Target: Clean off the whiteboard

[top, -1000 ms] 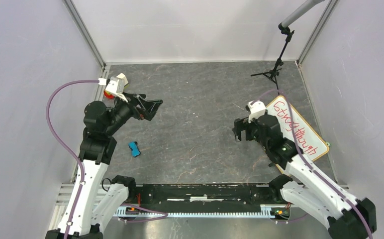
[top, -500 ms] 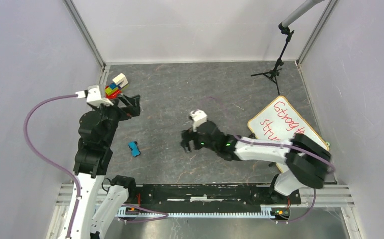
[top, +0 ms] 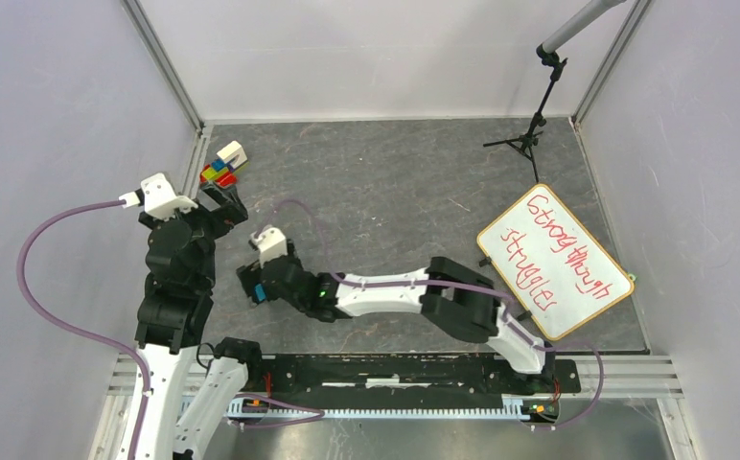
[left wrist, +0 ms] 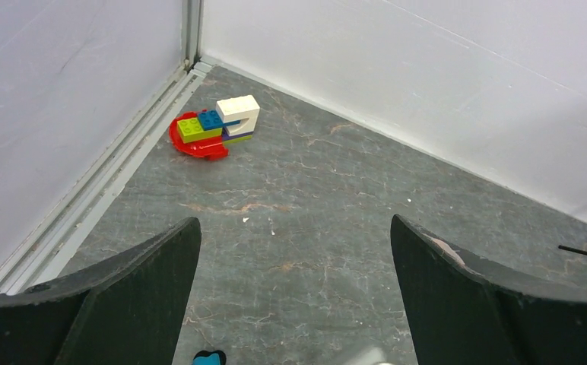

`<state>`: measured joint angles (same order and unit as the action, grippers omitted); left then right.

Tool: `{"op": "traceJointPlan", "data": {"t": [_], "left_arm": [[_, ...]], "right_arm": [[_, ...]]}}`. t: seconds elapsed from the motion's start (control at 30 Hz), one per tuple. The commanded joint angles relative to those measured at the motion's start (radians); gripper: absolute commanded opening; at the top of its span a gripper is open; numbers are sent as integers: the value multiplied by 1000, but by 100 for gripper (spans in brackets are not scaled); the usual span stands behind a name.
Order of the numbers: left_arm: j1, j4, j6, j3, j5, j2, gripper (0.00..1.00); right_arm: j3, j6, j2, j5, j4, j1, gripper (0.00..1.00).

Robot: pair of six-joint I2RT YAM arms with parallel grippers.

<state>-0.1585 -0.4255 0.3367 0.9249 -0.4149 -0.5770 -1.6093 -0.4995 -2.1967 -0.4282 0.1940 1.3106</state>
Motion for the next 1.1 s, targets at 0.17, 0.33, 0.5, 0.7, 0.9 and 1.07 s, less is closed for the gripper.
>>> {"op": "traceJointPlan", "data": {"t": [0.17, 0.33, 0.5, 0.7, 0.9, 1.07], "left_arm": [[-9, 7, -4, 35, 4, -6, 100], [-9, 11, -4, 32, 15, -8, 100], [-9, 14, -2, 31, 30, -12, 100], [-9, 15, -2, 30, 35, -12, 100], [-9, 21, -3, 27, 53, -11, 100], [-15, 27, -4, 23, 66, -15, 100]], "right_arm": [[-314, 76, -236, -44, -139, 33, 86], [-369, 86, -297, -70, -190, 37, 76], [-403, 108, -334, -87, -231, 38, 67], [-378, 162, -290, -168, -260, 38, 53], [-69, 202, -44, -168, -168, -6, 33], [312, 207, 262, -218, -154, -60, 25]]}}
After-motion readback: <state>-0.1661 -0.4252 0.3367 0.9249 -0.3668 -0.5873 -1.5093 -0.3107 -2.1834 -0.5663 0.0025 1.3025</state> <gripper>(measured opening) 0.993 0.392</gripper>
